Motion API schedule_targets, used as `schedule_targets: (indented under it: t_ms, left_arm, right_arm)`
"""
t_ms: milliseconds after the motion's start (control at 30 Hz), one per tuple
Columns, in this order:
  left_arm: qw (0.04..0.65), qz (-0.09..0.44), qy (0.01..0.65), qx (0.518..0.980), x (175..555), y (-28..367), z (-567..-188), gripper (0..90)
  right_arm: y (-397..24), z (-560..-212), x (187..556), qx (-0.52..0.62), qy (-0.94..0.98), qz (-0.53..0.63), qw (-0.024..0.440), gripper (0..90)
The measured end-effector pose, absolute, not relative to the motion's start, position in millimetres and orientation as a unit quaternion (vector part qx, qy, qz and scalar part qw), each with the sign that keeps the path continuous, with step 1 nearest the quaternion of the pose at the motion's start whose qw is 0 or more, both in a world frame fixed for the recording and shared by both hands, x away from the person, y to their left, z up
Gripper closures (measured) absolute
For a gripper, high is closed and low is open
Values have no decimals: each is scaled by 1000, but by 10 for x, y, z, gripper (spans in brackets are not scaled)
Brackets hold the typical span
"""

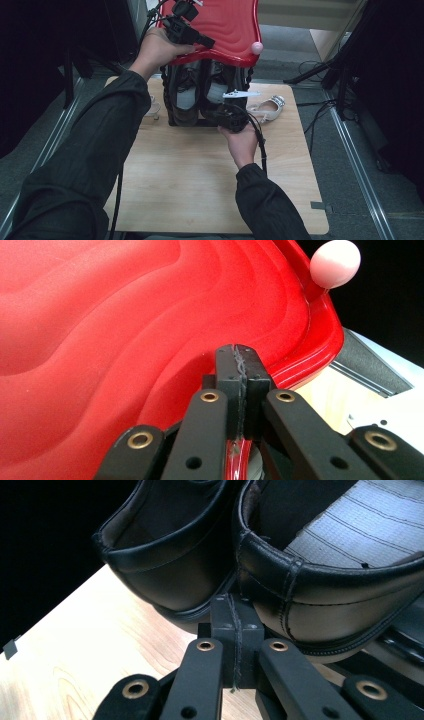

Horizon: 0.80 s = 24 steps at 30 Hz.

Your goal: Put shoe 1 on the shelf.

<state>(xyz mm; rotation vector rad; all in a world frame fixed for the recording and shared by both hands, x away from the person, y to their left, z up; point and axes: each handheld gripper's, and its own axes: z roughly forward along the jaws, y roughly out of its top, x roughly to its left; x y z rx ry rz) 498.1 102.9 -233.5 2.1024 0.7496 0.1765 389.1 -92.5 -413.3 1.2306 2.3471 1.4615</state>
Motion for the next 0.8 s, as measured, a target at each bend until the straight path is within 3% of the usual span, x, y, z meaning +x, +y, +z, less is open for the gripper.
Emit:
schedule_targets:
  t_ms: [800]
  left_arm:
    - [435, 69, 302, 845, 4985, 1030, -2334, 900]
  right_arm:
    - [-1344, -3998, 4162, 472, 742, 465, 106, 900]
